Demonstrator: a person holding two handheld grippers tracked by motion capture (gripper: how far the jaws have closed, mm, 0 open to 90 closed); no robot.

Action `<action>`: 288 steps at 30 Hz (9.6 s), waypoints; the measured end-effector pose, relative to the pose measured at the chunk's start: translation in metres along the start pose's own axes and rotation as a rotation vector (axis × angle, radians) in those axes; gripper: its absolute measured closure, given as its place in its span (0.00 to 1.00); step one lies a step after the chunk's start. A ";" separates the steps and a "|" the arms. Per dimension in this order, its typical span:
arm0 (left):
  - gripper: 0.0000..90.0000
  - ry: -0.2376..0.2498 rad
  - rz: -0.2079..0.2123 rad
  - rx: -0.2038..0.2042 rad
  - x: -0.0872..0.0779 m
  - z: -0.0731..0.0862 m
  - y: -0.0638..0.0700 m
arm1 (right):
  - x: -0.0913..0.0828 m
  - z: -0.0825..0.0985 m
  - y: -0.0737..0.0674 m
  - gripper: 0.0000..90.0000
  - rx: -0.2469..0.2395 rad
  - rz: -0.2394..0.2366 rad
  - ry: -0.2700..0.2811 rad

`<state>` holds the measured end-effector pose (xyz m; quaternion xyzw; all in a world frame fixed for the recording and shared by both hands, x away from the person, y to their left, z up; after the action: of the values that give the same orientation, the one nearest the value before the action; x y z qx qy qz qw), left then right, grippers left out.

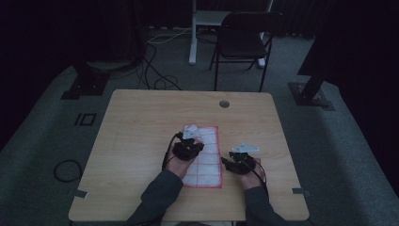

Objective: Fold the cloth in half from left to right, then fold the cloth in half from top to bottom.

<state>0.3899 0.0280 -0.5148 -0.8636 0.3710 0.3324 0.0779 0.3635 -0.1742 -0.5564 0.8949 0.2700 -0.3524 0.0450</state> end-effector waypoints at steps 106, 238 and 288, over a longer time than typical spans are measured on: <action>0.76 0.103 0.139 0.033 -0.062 0.055 0.034 | 0.061 -0.089 0.035 0.70 0.061 0.085 -0.038; 0.97 0.038 -0.111 -0.029 -0.013 -0.021 -0.071 | 0.042 -0.107 0.018 0.96 0.006 -0.037 0.033; 0.96 0.038 -0.051 -0.041 -0.048 0.060 -0.015 | 0.004 -0.032 -0.022 0.95 -0.061 -0.146 0.013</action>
<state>0.3447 0.0902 -0.5321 -0.8804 0.3431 0.3215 0.0617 0.3735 -0.1449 -0.5326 0.8733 0.3454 -0.3407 0.0444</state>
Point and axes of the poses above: each handheld gripper's, and its own axes: x roughly forward along the jaws, z roughly out of its underside, y roughly to its right, the point moved 3 cm from there along x, roughly forward along the jaws, and after that the axes turned 4 degrees about x, right-handed, at the moved point
